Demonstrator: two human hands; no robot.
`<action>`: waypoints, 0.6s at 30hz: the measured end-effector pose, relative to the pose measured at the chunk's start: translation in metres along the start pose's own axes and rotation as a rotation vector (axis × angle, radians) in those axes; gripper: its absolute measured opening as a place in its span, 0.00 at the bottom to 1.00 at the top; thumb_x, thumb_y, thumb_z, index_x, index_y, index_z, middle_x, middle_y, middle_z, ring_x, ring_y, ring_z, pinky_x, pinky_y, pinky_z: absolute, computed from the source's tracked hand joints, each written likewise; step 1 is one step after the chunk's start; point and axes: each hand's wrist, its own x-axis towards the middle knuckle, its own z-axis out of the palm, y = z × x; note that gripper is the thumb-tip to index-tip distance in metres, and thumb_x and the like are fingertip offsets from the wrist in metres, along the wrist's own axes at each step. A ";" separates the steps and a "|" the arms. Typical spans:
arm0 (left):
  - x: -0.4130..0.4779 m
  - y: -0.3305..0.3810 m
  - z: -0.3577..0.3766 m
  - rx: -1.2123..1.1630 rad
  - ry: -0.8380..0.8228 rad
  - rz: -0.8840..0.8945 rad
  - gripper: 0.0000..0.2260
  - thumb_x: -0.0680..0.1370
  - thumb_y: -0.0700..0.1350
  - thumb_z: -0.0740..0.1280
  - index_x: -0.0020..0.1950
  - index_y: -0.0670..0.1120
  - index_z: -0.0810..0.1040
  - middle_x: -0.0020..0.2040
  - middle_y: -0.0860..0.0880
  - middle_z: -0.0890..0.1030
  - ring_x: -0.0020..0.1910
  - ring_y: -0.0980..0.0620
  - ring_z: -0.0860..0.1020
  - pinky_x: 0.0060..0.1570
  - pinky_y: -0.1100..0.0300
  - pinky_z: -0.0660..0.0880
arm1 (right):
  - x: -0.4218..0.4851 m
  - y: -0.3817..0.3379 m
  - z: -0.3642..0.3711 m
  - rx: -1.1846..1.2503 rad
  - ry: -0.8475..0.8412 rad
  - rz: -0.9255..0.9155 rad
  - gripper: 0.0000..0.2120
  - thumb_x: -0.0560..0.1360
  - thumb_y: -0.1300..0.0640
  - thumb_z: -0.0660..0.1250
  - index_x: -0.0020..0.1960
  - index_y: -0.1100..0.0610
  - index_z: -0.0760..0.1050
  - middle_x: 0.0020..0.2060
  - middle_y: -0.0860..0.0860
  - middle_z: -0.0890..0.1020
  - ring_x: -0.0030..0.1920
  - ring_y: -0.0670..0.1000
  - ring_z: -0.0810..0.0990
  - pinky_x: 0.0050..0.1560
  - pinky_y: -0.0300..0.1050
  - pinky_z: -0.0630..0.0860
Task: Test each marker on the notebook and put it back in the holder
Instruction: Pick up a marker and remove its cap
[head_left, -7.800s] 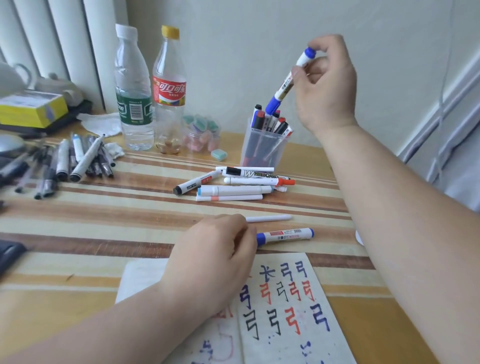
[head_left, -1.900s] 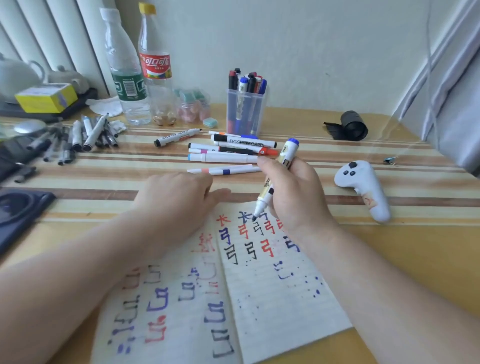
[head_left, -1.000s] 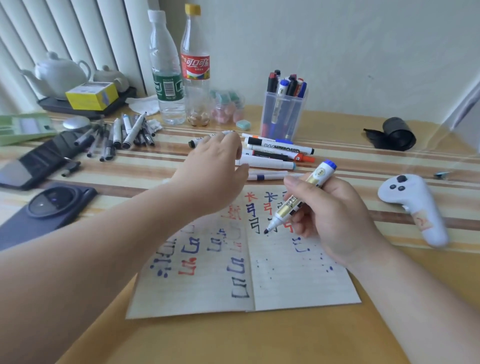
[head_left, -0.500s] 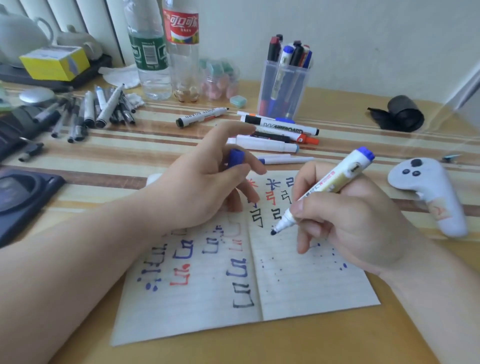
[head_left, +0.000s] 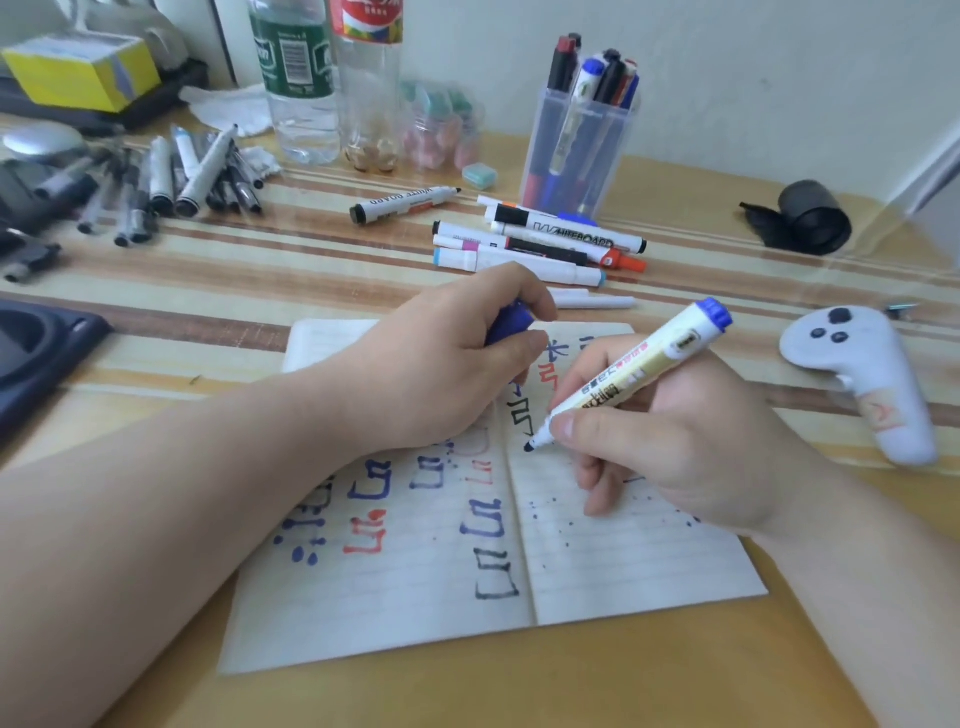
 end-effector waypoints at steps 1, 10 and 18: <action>0.000 0.000 0.000 0.009 -0.001 0.004 0.06 0.81 0.49 0.66 0.57 0.59 0.75 0.38 0.58 0.82 0.36 0.61 0.76 0.37 0.71 0.68 | 0.001 0.000 0.000 -0.003 -0.002 -0.003 0.04 0.68 0.59 0.71 0.38 0.60 0.79 0.28 0.60 0.78 0.29 0.58 0.80 0.30 0.50 0.79; -0.002 0.005 -0.003 -0.004 -0.043 0.044 0.10 0.82 0.49 0.65 0.63 0.57 0.74 0.39 0.59 0.85 0.32 0.65 0.76 0.36 0.73 0.68 | 0.002 0.002 -0.001 0.012 0.005 -0.022 0.05 0.69 0.58 0.72 0.38 0.60 0.80 0.29 0.58 0.79 0.29 0.58 0.81 0.28 0.51 0.79; 0.000 0.001 -0.002 0.007 -0.053 0.030 0.08 0.82 0.51 0.65 0.60 0.58 0.75 0.38 0.58 0.85 0.29 0.59 0.74 0.34 0.69 0.69 | -0.001 0.003 -0.003 -0.036 -0.039 -0.039 0.04 0.69 0.58 0.73 0.40 0.58 0.79 0.28 0.57 0.80 0.29 0.58 0.81 0.29 0.50 0.79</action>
